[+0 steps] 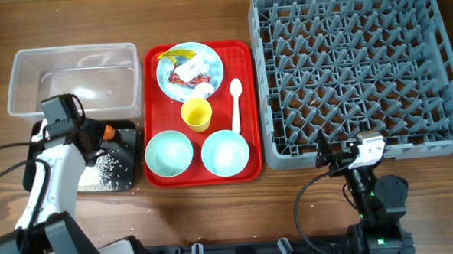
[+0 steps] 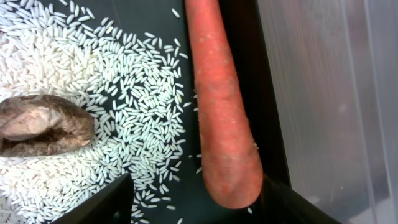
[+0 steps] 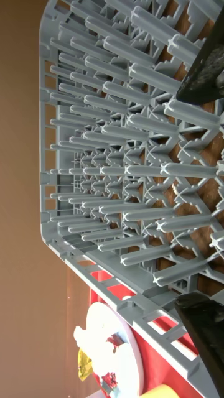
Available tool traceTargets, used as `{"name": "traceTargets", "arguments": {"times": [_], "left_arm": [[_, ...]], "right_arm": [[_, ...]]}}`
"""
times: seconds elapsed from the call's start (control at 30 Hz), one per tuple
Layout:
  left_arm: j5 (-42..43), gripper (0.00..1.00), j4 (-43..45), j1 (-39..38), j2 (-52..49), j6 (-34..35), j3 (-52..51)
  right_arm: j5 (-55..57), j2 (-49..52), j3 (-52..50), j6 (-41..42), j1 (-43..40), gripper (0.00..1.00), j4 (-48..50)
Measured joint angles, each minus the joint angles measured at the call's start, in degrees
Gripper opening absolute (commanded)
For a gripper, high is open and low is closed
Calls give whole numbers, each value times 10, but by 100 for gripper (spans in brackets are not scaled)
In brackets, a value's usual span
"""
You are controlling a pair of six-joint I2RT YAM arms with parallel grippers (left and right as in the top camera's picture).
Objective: Sort waste into correct bins and load items into the dishwasher rack
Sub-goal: 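Carry the carrot left and lower it onto the black tray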
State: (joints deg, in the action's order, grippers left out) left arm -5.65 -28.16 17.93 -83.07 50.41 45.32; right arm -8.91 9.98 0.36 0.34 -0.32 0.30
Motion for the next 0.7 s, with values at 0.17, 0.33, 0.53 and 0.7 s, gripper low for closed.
{"name": "traceTargets", "arguments": {"times": [0.17, 0.33, 0.53, 0.7], "left_arm": [[39, 48, -14, 0, 59, -48, 2], [116, 15, -77, -2, 182, -120, 31], [37, 4, -189, -6, 249, -157, 37], [32, 4, -194, 2, 209, -159, 24]], "right_arm": [[0, 0, 0, 0, 0, 100, 0], [0, 0, 0, 0, 0, 100, 0], [0, 0, 0, 0, 0, 100, 0], [0, 0, 0, 0, 0, 100, 0]]}}
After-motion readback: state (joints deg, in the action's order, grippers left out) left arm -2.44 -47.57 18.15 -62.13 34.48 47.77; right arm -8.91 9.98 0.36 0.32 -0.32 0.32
